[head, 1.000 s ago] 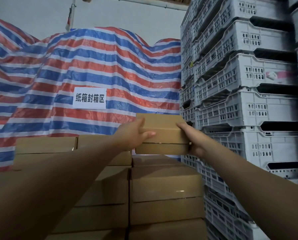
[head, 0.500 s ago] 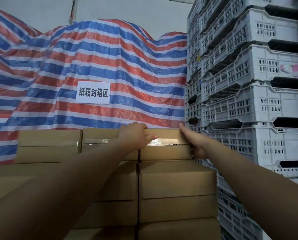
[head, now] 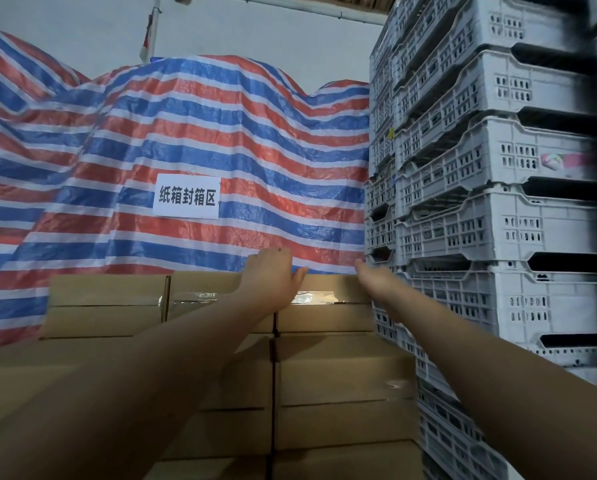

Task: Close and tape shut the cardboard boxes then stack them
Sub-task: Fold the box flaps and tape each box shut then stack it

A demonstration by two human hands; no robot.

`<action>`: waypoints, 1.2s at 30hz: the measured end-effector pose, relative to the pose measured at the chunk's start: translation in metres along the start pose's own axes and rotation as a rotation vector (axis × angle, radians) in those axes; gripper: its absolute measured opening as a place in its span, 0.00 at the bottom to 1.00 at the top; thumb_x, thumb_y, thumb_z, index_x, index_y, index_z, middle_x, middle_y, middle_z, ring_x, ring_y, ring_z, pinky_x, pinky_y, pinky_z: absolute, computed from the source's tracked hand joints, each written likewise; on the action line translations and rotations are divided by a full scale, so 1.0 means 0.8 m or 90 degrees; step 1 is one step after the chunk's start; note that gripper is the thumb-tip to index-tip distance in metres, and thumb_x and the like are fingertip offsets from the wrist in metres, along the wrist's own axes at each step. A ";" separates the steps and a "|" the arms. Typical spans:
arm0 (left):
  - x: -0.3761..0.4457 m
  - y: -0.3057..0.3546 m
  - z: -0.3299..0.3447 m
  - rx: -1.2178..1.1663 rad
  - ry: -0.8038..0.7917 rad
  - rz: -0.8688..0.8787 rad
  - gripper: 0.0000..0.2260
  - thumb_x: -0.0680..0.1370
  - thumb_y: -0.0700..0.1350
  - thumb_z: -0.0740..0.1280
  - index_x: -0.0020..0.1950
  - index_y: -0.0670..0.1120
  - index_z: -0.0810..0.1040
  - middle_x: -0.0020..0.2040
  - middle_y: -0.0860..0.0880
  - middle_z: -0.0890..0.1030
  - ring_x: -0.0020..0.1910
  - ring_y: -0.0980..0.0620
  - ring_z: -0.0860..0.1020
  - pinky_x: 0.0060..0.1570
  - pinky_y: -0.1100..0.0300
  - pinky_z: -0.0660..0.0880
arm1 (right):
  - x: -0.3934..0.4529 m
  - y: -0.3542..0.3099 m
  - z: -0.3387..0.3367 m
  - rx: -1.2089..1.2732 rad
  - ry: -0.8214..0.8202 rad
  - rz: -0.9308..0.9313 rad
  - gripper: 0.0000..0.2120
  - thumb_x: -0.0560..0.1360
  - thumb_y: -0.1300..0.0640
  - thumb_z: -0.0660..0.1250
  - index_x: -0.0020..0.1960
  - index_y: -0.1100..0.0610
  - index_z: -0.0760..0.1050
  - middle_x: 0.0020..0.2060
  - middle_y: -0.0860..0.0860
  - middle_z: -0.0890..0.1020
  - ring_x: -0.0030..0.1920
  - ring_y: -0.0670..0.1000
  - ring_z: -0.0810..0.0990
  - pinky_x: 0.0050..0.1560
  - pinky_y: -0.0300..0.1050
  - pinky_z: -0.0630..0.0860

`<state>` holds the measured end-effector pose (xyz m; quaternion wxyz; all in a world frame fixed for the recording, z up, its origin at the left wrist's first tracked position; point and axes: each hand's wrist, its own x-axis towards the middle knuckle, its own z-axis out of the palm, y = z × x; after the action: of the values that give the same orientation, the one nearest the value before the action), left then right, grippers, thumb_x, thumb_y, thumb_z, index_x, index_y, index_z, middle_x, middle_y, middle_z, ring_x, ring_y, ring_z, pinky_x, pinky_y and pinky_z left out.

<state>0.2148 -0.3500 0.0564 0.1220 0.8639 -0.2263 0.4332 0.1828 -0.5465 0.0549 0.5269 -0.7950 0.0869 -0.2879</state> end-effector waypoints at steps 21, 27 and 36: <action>-0.160 -0.044 -0.299 -0.102 0.059 -0.026 0.15 0.84 0.50 0.58 0.45 0.42 0.75 0.36 0.49 0.75 0.33 0.51 0.74 0.34 0.54 0.72 | -0.278 -0.192 0.051 0.099 0.082 -0.401 0.26 0.82 0.55 0.56 0.25 0.53 0.58 0.15 0.43 0.59 0.16 0.44 0.59 0.18 0.33 0.54; -0.220 -0.075 -0.358 -0.095 0.013 -0.075 0.26 0.82 0.60 0.56 0.42 0.39 0.79 0.37 0.42 0.81 0.31 0.47 0.77 0.35 0.51 0.78 | -0.347 -0.207 0.069 0.094 0.006 -0.439 0.26 0.83 0.56 0.56 0.26 0.54 0.61 0.15 0.42 0.64 0.19 0.43 0.61 0.22 0.38 0.58; -0.266 -0.129 -0.389 -0.086 0.030 -0.145 0.33 0.80 0.66 0.50 0.28 0.43 0.72 0.20 0.52 0.72 0.21 0.54 0.72 0.27 0.51 0.73 | -0.391 -0.210 0.124 0.108 -0.080 -0.443 0.27 0.84 0.55 0.56 0.26 0.54 0.62 0.16 0.41 0.66 0.18 0.42 0.64 0.23 0.35 0.61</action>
<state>-0.0611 -0.0732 0.0687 0.2337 0.8633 -0.1521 0.4207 -0.0466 -0.2584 0.0618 0.4658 -0.7463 -0.2458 -0.4070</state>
